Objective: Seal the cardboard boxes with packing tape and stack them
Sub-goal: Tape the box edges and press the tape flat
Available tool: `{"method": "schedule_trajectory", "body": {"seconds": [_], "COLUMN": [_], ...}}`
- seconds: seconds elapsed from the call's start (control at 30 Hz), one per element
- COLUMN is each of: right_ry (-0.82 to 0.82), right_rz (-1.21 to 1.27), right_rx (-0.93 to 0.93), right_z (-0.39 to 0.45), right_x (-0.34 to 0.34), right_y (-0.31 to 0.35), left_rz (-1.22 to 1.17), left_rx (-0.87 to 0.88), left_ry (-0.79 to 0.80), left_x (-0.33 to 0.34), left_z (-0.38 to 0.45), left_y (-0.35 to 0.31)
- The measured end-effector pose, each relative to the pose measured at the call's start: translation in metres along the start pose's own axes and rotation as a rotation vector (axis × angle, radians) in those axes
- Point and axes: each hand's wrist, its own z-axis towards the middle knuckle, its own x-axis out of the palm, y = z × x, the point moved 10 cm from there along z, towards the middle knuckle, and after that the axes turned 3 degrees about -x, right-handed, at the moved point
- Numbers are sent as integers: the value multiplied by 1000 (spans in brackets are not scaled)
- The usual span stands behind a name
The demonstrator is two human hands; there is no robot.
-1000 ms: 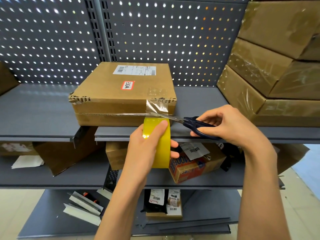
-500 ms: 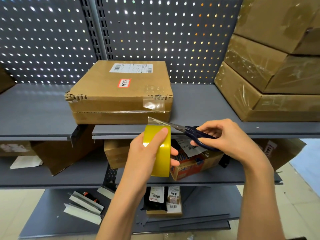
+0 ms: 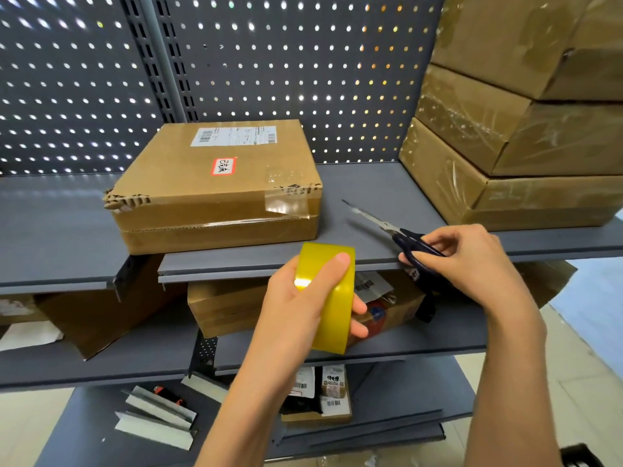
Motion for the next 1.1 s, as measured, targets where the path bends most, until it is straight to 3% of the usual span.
{"method": "schedule_trajectory", "body": {"seconds": [0.33,0.57,0.63,0.7,0.8,0.9,1.1], "right_ry": [-46,-22,-98,-86,236,438,378], "right_rz": [-390,-403,-277,22,492,565,618], "right_rx": [20,-51,-121,-175,-156,-209,-269], "right_z": [43,43,39,34,13,-6,-10], "right_x": [38,48,38,33,50,59,52], "right_y": [14,30,40,50,73,92,93], "left_rz": [20,25,32,53,95,118,156], "left_rx": [6,31,41,55,80,106,127], "left_ry": [37,83,112,144,184,191,183], "left_x": [2,6,10,14,19,19,16], "left_z": [6,11,11,12,13,14,16], "left_y": [-8,-14,-14,-15,-15,-16,-13]}}
